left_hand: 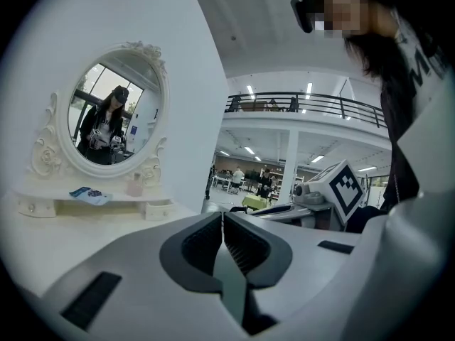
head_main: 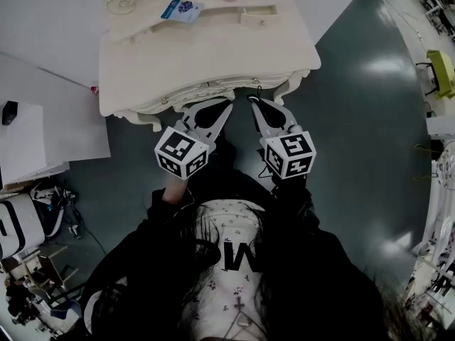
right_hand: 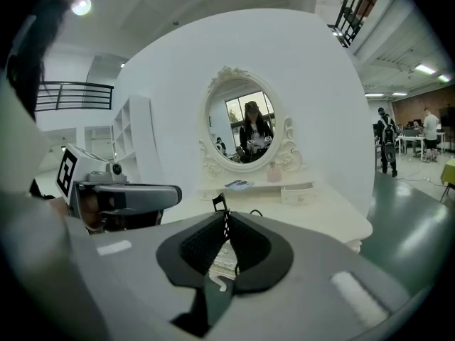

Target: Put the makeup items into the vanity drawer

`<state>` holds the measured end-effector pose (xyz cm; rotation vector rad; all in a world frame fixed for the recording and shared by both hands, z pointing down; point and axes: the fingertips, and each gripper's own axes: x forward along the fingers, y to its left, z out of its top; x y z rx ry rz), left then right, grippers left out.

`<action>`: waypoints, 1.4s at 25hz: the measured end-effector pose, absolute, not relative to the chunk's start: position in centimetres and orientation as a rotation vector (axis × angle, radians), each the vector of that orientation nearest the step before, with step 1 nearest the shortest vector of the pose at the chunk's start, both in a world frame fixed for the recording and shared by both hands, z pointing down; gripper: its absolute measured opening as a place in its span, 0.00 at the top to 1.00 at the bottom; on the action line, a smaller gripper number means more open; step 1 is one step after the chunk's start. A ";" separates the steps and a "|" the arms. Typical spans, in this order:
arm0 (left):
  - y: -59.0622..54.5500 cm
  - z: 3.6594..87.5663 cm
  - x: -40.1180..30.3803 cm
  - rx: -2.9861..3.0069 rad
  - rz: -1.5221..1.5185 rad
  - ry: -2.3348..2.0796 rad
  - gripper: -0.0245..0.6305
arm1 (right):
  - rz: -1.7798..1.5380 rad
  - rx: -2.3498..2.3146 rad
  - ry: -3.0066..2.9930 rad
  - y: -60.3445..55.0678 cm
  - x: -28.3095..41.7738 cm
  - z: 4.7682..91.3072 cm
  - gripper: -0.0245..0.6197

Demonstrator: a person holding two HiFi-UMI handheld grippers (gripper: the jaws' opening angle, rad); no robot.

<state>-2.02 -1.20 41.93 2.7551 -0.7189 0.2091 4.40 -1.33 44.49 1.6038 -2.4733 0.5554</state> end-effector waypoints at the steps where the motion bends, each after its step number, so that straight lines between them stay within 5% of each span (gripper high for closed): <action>1: -2.2 41.9 -2.1 2.755 0.206 -0.719 0.96 | 0.557 1.603 -2.472 -2.3 4.4 44.5 0.91; 35: -22.6 42.1 -2.8 2.784 0.184 -0.601 0.96 | 0.498 1.663 -2.297 -21.4 6.5 44.6 0.91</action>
